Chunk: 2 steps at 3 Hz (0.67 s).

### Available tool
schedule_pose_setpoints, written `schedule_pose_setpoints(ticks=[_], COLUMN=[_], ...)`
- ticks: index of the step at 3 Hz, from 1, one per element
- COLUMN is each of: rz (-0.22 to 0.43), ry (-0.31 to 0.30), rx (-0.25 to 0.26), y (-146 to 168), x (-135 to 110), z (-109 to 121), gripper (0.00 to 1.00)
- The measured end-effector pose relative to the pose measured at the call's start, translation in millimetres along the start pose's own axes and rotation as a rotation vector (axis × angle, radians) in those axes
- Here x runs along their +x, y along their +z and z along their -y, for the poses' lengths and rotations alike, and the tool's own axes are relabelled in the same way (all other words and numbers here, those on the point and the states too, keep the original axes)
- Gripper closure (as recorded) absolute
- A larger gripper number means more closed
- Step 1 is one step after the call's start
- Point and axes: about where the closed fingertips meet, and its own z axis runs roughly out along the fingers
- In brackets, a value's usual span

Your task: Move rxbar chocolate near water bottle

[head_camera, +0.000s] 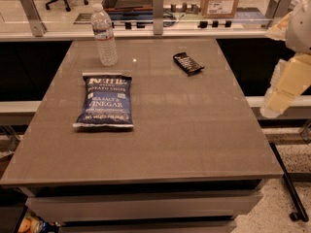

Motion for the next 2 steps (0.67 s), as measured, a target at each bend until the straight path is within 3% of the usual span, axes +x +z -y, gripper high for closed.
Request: schedule_pose_setpoints(ticks=[2], rz=[0.128], ry=[0.141], rx=[0.055], y=[18], x=[-7], z=[36], gripper=[0.0])
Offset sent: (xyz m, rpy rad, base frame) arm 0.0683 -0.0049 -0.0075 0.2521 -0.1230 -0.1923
